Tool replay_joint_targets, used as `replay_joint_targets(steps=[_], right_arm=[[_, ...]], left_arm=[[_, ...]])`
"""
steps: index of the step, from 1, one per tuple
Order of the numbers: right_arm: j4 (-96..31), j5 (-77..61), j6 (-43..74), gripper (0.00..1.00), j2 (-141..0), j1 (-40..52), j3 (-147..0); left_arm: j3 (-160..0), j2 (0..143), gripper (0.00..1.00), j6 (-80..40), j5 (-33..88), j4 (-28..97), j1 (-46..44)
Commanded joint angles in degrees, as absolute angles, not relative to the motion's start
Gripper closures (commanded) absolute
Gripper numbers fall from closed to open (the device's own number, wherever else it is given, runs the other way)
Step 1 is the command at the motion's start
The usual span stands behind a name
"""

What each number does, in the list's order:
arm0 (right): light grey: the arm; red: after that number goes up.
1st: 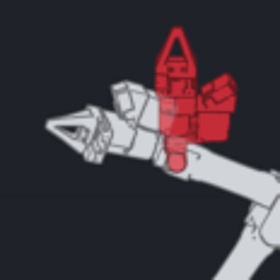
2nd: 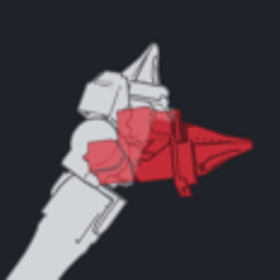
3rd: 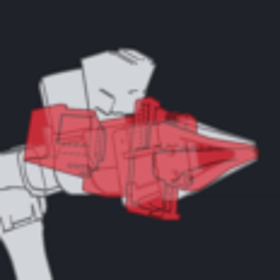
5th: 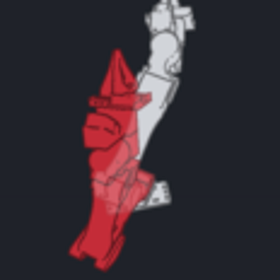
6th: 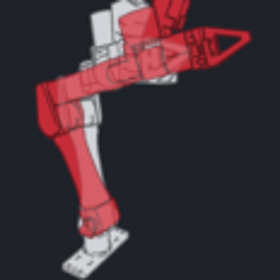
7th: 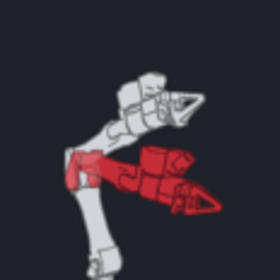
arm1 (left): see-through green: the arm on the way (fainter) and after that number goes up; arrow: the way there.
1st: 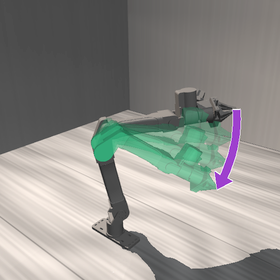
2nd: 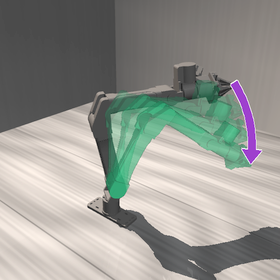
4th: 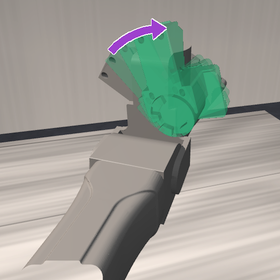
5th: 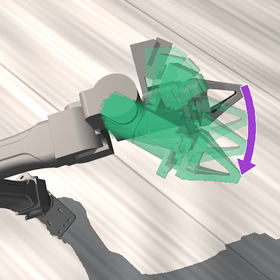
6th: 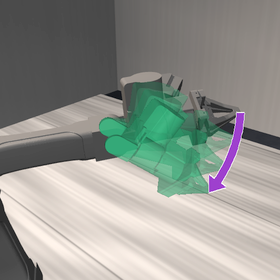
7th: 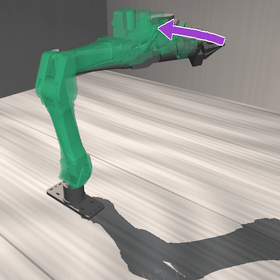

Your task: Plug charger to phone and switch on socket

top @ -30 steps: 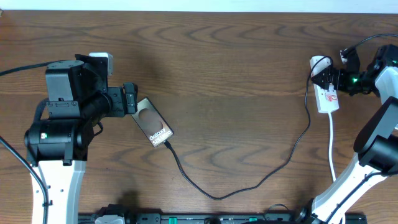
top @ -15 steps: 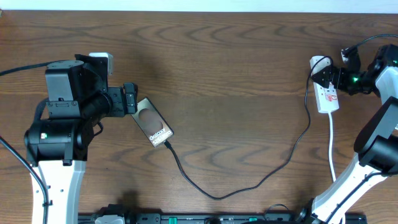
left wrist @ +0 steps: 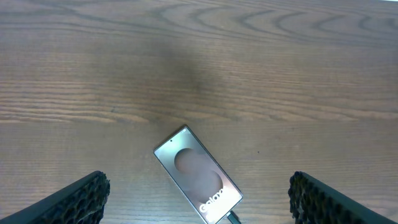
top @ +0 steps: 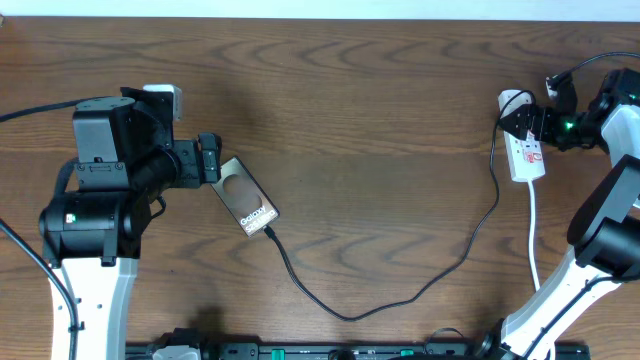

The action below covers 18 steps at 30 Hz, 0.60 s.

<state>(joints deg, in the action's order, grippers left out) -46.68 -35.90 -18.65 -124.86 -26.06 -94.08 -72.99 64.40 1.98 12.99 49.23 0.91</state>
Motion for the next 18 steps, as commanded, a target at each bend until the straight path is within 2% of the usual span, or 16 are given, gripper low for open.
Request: replay_joint_targets(steps=[1,18], right_arm=[[-48.69,-39.62,-17.56,0.01,-126.02,-23.53,-92.88],[-45.71,-38.24,-17.74,0.01,-125.97,-24.01,-87.13]], left_arm=[[-73.63,64.4,0.07,2.79,12.95,49.28,0.78],[-73.63,64.4,0.07,2.79,12.97,49.28,0.78]])
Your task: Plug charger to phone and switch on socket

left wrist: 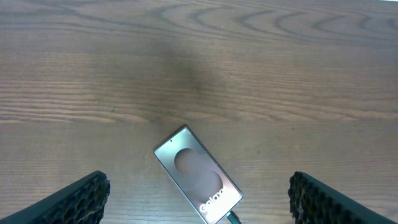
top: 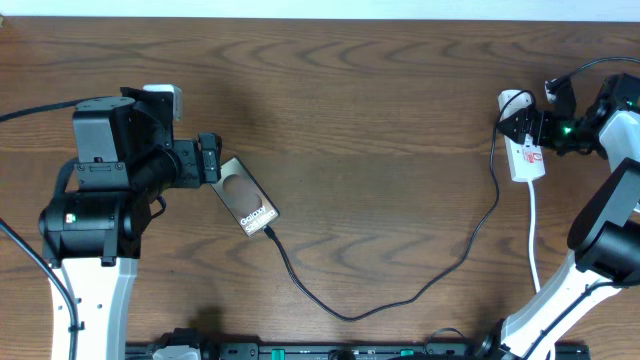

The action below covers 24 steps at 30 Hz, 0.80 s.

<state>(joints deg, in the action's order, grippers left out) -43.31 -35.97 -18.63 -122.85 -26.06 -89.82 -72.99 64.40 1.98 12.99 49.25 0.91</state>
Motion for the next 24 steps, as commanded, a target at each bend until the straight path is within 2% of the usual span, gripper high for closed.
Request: replay_joint_targets(steps=[1,6,14,19,24], right_arm=[[-46.65,-36.36,-17.47,0.01,-125.97,-24.49,-87.74],[-54.22,-26.02,-14.74,0.01,-125.89,-28.95,-93.38],[-64.79,-17.06,-13.74,0.01,-124.62,-34.54,-102.69],[-68.29,-18.63,-13.74,0.01,-119.52,-34.83,-106.19],[-70.94,-26.06,-13.72,0.01,-109.1,-33.36,-106.91]], left_arm=[[-73.63,64.4,0.07,2.79,12.95,49.28,0.78],[-73.63,64.4,0.07,2.79,12.97,49.28,0.78],[-73.63,64.4,0.07,2.79,12.97,49.28,0.78],[-73.63,64.4,0.07,2.79,12.97,49.28,0.78],[-73.63,64.4,0.07,2.76,12.95,49.28,0.78]])
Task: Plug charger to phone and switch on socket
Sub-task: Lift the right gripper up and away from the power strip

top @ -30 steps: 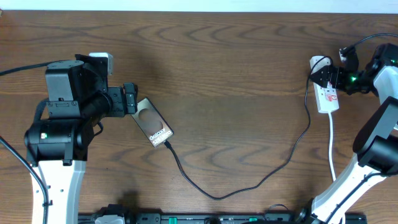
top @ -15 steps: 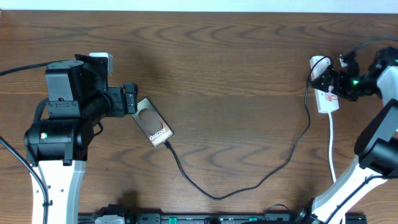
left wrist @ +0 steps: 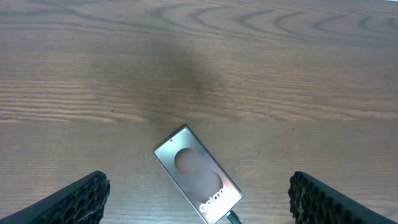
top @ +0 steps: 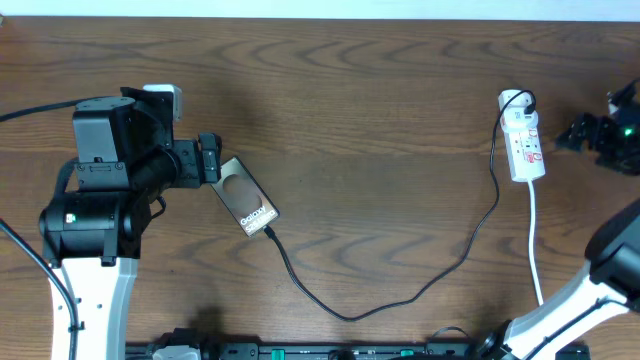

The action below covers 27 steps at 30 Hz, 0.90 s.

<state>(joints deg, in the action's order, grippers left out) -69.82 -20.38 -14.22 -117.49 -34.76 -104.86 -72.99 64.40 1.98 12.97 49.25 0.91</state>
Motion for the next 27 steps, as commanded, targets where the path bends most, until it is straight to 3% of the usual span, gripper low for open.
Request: replay_joint_targets(steps=[1,5,10,27], right_arm=[[-71.44,-27.83,-13.54,0.01,-106.85,-33.1,-106.91],[-71.59,-33.76,-10.74,0.01,-98.96,-32.51,-106.91],[-71.57,-31.35,-10.76,0.01,-92.73,-32.58,-106.91],[-71.57,-30.94,-10.76,0.01,-92.23,-32.58,-106.8]], left_arm=[[-73.63,64.4,0.07,2.79,12.97,49.28,0.78],[-73.63,64.4,0.07,2.79,12.95,49.28,0.78],[-73.63,64.4,0.07,2.79,12.97,49.28,0.78],[-73.63,64.4,0.07,2.79,12.97,49.28,0.78]])
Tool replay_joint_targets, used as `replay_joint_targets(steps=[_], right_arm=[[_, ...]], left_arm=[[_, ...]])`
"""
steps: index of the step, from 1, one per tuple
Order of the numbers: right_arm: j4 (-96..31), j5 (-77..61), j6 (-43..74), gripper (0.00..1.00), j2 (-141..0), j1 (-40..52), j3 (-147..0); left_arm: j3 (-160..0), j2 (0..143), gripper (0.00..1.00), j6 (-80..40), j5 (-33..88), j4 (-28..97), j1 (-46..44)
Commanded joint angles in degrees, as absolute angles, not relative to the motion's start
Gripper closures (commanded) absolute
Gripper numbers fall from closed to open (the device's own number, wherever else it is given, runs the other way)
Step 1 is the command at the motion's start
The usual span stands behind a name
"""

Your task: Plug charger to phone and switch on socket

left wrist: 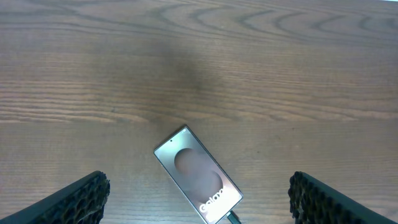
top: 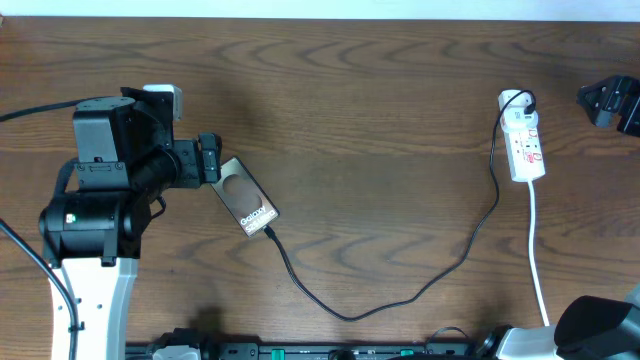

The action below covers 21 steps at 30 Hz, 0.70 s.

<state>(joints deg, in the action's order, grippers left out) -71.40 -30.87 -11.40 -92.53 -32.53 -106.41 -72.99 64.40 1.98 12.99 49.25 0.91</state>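
Note:
The phone (top: pixel 248 200) lies face up on the wooden table with "Galaxy" on its screen, also in the left wrist view (left wrist: pixel 198 174). A black cable (top: pixel 350 312) is plugged into its lower end and runs in a loop to the white socket strip (top: pixel 524 142) at the right, where the charger plug (top: pixel 514 100) sits at the strip's far end. My left gripper (top: pixel 208 160) hovers open just left of the phone, its fingers (left wrist: pixel 74 199) wide on either side of it. My right gripper (top: pixel 608 100) shows only as a dark tip at the right edge, apart from the strip.
The strip's white lead (top: pixel 535 250) runs down toward the table's front edge. A black rail (top: pixel 330 352) lies along the front edge. The left arm's base (top: pixel 90 220) stands at the left.
My right gripper has moved farther right and up, away from the socket strip, and now sits at the frame's edge. The left gripper, phone and cable have not moved.
My right gripper was at the far end of the socket strip, by the plug, and stayed there at the following moment. Then it stood clear to the strip's right, and now it is at the right edge. The left gripper stayed open over the phone throughout.

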Motion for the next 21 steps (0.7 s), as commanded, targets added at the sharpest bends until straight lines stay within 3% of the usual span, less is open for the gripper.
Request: replay_joint_targets(steps=[1,14,21], right_arm=[[-71.59,-30.96,-10.76,0.01,-92.23,-32.58,-106.8],[-71.59,-30.94,-10.76,0.01,-92.23,-32.58,-106.8],[-71.59,-30.94,-10.76,0.01,-92.23,-32.58,-106.8]], left_arm=[[-73.63,64.4,0.07,2.79,12.95,49.28,0.78],[-73.58,64.16,0.07,2.76,12.8,49.45,0.51],[-70.32,55.88,0.07,2.81,10.85,53.34,0.56]])
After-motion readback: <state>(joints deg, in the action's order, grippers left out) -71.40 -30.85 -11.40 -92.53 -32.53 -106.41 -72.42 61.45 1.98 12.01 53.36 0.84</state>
